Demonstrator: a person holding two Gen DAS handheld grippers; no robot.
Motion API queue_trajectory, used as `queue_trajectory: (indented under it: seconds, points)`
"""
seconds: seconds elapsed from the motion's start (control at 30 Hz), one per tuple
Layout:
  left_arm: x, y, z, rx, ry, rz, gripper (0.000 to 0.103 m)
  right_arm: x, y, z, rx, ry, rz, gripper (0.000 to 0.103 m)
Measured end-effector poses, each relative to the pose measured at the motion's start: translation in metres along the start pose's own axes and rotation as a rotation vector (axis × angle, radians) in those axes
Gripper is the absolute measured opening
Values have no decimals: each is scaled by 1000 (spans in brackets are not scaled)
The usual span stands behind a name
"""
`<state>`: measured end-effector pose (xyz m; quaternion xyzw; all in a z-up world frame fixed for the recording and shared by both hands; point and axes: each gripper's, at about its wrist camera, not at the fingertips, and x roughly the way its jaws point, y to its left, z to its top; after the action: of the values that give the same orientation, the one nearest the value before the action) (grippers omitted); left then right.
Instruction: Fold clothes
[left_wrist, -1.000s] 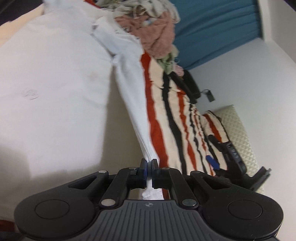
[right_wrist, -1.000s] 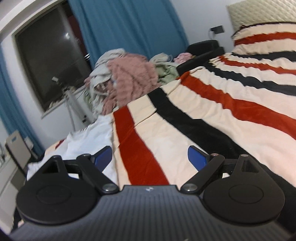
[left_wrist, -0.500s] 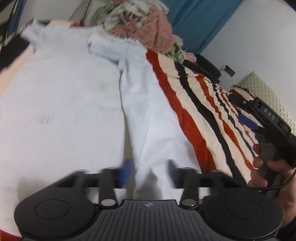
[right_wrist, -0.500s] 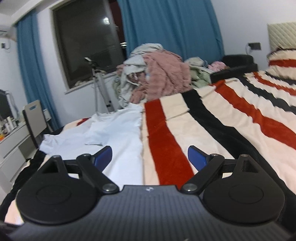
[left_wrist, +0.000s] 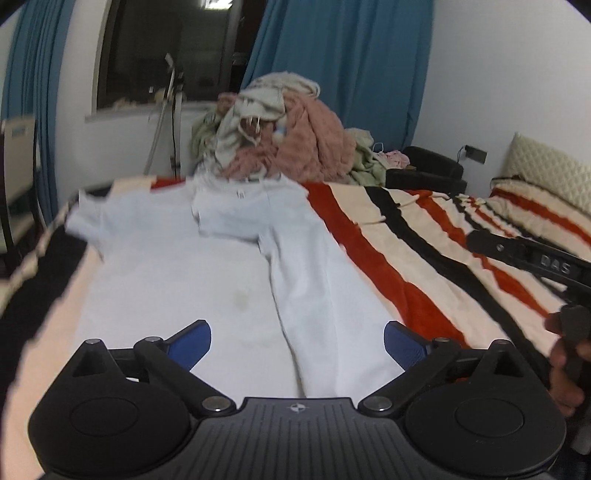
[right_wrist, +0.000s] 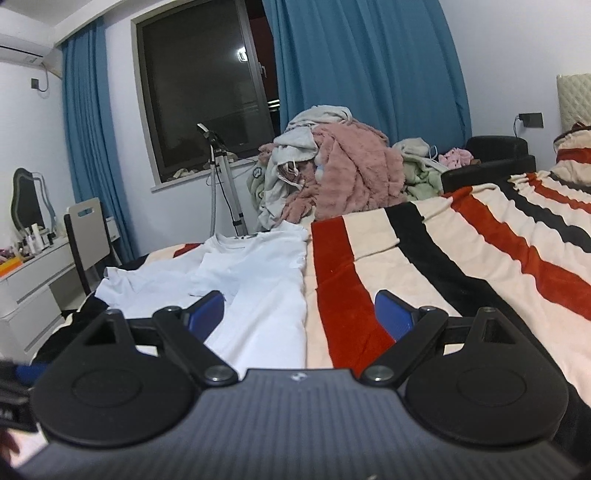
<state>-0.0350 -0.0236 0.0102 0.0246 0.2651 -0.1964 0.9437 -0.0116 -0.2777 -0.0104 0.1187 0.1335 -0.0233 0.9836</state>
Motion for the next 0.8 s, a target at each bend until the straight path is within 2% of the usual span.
queue_trajectory:
  seconds: [0.17,0.33,0.43,0.57,0.8]
  points:
    - [13,-5,18,13,-58,28,103,-5,5,3,-24,-49,5,90]
    - [28,-3,-4,-55,-77,3,103,-6,10,2,-50,-61,9,90]
    - [28,-6,-16,-31,-89,-40,103,-4,14,0,-64,-53,5,90]
    - [28,-10,-21,-5,-93,-20,103,-2,15,0,-62,-47,6,90]
    - [27,9,-18,-99,-95,27,103,-4,16,-1,-68,-49,-2,90]
